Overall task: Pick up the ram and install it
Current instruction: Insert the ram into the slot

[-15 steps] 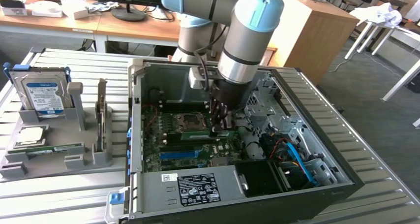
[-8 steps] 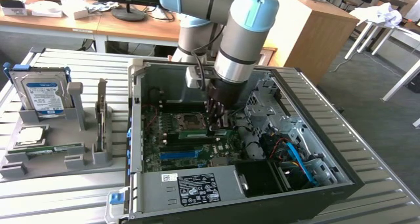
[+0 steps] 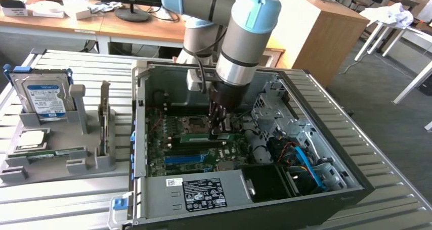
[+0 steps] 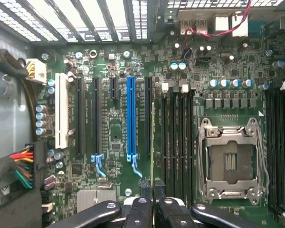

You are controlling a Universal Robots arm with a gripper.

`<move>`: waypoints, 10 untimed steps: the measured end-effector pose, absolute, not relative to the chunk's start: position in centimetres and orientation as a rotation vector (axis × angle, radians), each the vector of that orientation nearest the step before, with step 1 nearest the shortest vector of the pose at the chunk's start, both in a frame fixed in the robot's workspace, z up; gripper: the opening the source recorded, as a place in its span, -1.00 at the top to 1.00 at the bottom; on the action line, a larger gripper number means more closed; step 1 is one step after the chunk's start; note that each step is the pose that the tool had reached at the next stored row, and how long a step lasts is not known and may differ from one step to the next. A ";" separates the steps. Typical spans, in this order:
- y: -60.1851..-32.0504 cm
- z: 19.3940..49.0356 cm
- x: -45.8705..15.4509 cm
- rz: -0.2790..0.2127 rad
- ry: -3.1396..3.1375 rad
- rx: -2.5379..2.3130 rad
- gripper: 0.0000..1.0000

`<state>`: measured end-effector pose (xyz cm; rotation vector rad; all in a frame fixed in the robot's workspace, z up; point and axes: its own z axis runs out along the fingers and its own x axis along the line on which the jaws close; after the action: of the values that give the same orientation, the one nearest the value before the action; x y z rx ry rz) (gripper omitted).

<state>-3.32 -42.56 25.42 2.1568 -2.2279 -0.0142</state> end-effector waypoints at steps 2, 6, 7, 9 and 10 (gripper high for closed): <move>-42.5 25.3 -3.5 -0.014 -2.228 2.157 0.75; -42.4 25.1 -3.9 -0.014 -2.228 2.157 0.75; -42.4 25.1 -4.0 -0.014 -2.228 2.157 0.75; -42.4 25.0 -4.2 -0.013 -2.228 2.157 0.75; -42.4 24.9 -4.2 -0.014 -2.227 2.157 0.75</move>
<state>-4.22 -42.36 24.90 2.1566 -2.2275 -0.0135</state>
